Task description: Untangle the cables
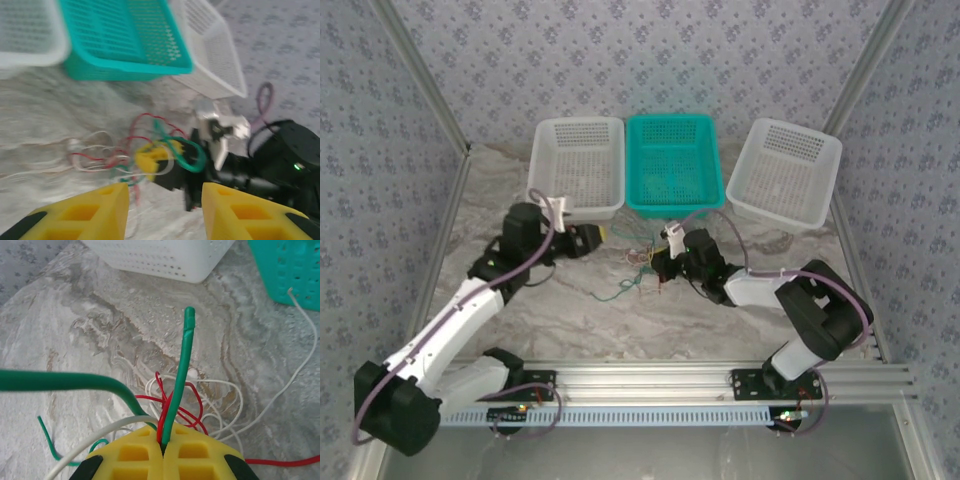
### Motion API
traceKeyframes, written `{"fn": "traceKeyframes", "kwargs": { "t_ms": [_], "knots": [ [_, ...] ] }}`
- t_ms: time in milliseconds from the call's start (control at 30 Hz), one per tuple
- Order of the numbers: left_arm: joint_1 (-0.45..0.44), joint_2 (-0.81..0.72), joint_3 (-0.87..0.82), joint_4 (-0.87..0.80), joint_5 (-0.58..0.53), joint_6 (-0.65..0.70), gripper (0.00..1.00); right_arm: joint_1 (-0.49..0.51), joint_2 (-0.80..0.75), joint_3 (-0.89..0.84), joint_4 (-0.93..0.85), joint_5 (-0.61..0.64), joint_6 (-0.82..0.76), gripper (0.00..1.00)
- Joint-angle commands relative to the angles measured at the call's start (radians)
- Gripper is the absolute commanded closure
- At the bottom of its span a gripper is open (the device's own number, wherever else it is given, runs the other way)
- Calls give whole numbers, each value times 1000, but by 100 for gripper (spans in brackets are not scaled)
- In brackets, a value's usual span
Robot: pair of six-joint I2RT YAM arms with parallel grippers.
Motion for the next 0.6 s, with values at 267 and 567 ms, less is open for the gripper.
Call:
{"fn": "traceKeyframes", "kwargs": {
  "t_ms": [267, 567],
  "knots": [
    [-224, 155, -45, 436, -292, -59, 49, 33, -34, 124, -164, 22, 82, 100],
    [-226, 346, 22, 603, -312, -66, 56, 55, -75, 134, -210, 22, 100, 100]
  ]
}}
